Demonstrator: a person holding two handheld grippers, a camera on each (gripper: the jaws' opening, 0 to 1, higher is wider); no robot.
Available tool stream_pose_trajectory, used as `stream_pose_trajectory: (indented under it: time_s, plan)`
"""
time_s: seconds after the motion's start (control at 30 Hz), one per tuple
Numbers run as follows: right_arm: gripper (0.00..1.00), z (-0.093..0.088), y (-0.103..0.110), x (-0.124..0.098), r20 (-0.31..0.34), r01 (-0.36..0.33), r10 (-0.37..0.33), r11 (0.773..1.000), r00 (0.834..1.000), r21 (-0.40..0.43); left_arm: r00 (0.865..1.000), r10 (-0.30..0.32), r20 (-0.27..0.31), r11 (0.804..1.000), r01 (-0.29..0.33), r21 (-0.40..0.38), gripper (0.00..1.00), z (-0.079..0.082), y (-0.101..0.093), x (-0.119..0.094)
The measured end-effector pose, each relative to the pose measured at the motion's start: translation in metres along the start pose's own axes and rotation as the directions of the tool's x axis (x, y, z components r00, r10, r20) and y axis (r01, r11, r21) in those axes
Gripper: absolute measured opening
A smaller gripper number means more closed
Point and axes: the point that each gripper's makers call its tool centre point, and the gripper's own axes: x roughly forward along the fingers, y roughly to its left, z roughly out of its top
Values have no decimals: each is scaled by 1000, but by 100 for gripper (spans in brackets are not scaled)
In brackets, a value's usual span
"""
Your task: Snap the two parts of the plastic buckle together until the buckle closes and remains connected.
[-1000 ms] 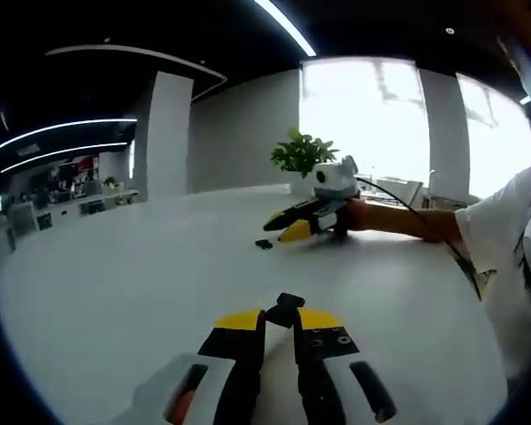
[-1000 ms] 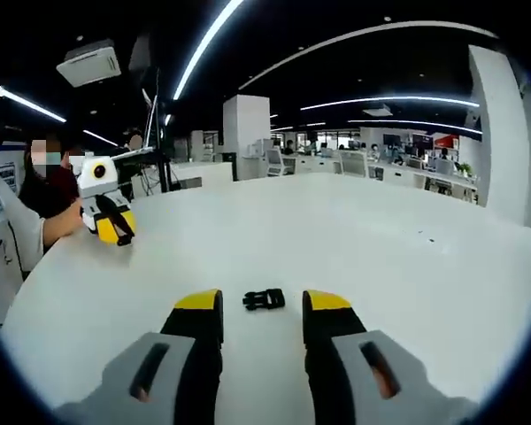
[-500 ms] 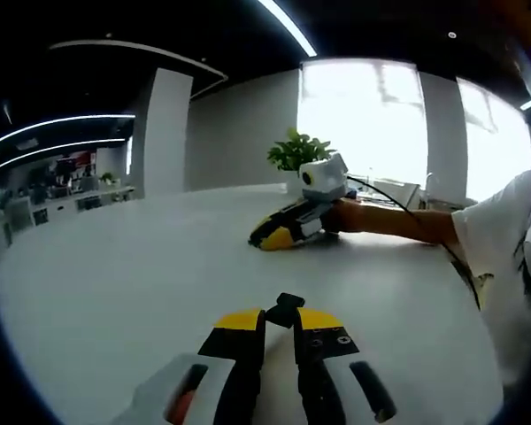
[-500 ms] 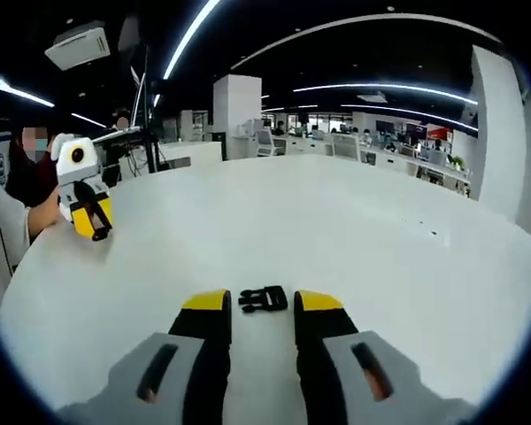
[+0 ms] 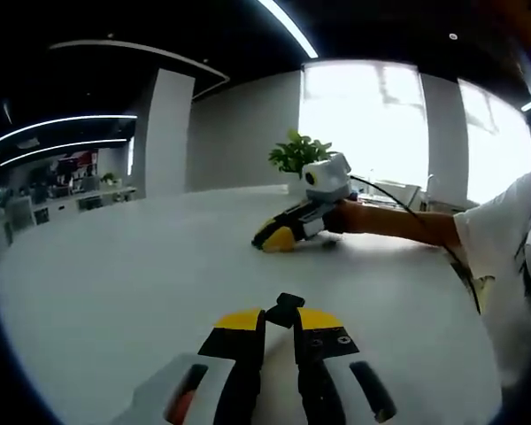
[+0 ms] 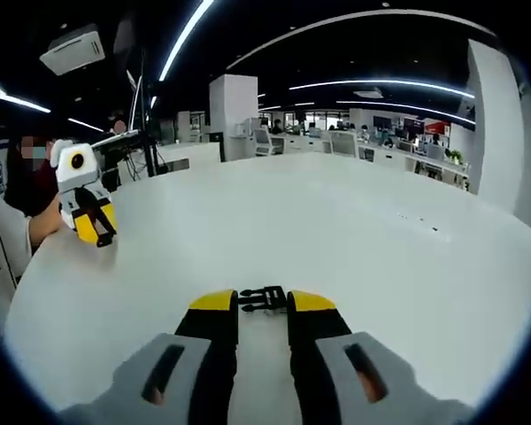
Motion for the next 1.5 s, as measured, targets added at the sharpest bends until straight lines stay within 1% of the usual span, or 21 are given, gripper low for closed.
stream_pose_trajectory:
  time_s: [0.07,0.23,0.33,0.47,0.57,0.63,0.7,0.93,1.0,1.1,1.13,1.17,1.2,1.23,1.27,1.3,1.33,1.4,1.43,1.47,1.5]
  plan:
    - [21,2,6,-4,5,12,-12,1000,1000,20,1000,-3,0,1000,3,0,12,0,0,0]
    - [21,-3,20,-22,11,107,-109,987,994,118,1000,-4,7,1000,4,-2,12,2,-1,-1]
    - [21,-9,25,-31,-14,169,-168,980,986,110,1000,-9,10,1000,10,-6,12,3,-3,-1]
    - [21,-19,38,-41,-43,220,-216,969,975,115,1000,-20,9,1000,20,1,12,3,-7,-1]
    - [21,-23,49,-43,-48,235,-231,965,972,114,1000,-24,7,1000,24,3,12,2,-8,-1]
    - [21,-27,55,-45,-71,254,-249,964,966,83,1000,-25,10,1000,24,4,12,3,-8,-1]
    - [21,-29,61,-46,-62,256,-251,964,966,74,1000,-23,10,1000,23,2,12,3,-8,-2]
    - [22,-30,63,-48,-42,248,-244,962,969,111,1000,-23,8,1000,23,2,12,2,-9,-2]
    - [25,-28,64,-50,-28,242,-241,963,970,115,1000,-23,4,1000,23,3,12,0,-9,-1]
    - [34,-18,66,-54,-1,187,-188,977,982,103,1000,-20,0,1000,20,6,12,0,-8,-1]
    - [34,-11,72,-53,21,113,-115,991,993,69,1000,-20,2,1000,20,6,12,0,-8,-1]
    - [33,-2,84,-54,60,-17,16,1000,998,10,1000,-19,5,1000,19,3,12,1,-8,-1]
    - [33,7,84,-57,114,-66,65,998,991,8,1000,-18,8,1000,18,2,12,1,-7,-2]
    - [33,17,88,-61,165,-146,157,986,974,-75,1000,-18,11,1000,18,0,12,2,-7,-2]
    - [36,21,92,-66,187,-216,242,965,952,-147,1000,-17,12,1000,17,0,12,2,-7,-2]
    - [38,22,87,-69,192,-220,245,965,950,-145,1000,-17,15,1000,17,-1,12,3,-7,-3]
    - [37,19,81,-71,164,-236,264,957,950,-170,1000,-16,18,1000,16,-2,12,4,-7,-3]
    - [37,17,77,-74,111,-305,342,917,933,-257,1000,-13,18,1000,13,-3,12,4,-6,-3]
    - [37,13,76,-75,80,-332,366,902,927,-277,1000,-11,18,1000,11,-3,12,4,-5,-3]
    - [38,4,71,-74,-8,-372,389,875,921,-309,1000,-8,18,1000,8,-5,12,3,-4,-3]
    - [39,-1,66,-70,-53,-378,384,862,922,-336,1000,-6,16,1000,7,-7,12,3,-3,-3]
